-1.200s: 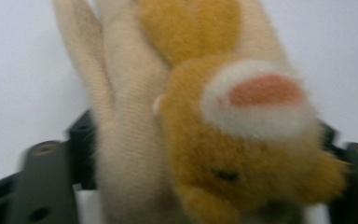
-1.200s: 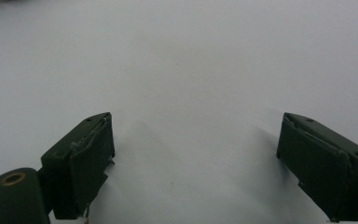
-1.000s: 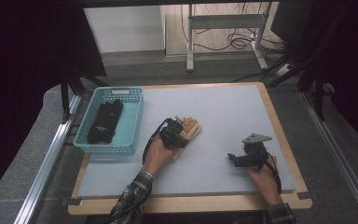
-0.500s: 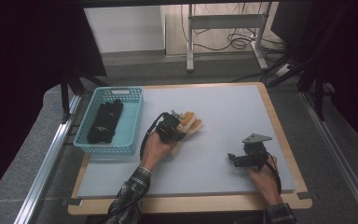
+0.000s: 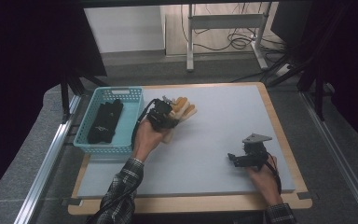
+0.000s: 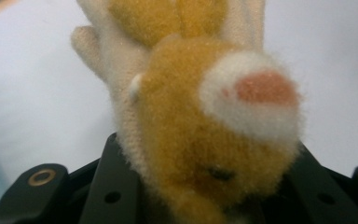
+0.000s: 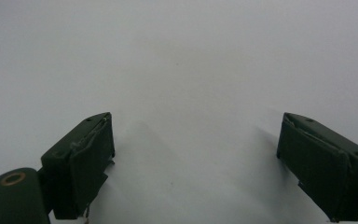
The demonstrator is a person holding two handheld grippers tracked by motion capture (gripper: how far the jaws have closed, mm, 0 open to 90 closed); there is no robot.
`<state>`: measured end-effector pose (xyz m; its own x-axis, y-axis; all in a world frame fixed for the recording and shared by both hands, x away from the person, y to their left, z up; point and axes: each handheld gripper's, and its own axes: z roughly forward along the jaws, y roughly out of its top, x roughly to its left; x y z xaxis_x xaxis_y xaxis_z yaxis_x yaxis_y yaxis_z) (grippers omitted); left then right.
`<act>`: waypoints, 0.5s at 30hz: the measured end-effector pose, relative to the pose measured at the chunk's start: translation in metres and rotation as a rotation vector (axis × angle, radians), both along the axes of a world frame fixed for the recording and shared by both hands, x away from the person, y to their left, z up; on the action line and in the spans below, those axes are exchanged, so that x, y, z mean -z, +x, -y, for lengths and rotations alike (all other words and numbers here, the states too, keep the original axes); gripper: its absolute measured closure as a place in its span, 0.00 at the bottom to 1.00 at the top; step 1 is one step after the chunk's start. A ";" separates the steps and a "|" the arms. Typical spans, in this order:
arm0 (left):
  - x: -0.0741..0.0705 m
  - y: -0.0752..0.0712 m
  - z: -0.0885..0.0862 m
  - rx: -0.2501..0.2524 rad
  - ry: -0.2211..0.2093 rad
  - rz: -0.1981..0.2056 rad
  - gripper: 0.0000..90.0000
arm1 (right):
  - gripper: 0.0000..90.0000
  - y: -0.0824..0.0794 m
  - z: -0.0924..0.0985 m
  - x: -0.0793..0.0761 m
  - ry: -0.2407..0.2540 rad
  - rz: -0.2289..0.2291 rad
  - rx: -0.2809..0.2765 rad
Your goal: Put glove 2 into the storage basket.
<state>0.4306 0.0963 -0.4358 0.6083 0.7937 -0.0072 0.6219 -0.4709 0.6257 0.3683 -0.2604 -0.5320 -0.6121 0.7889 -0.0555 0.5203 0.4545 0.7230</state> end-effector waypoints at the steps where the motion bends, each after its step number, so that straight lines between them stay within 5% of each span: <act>1: -0.004 0.000 -0.003 -0.006 0.001 0.005 0.70 | 0.12 0.000 0.000 0.000 0.000 0.000 0.000; 15: -0.038 0.002 -0.067 -0.141 0.031 0.036 0.70 | 0.12 0.000 0.000 0.000 0.002 0.000 0.000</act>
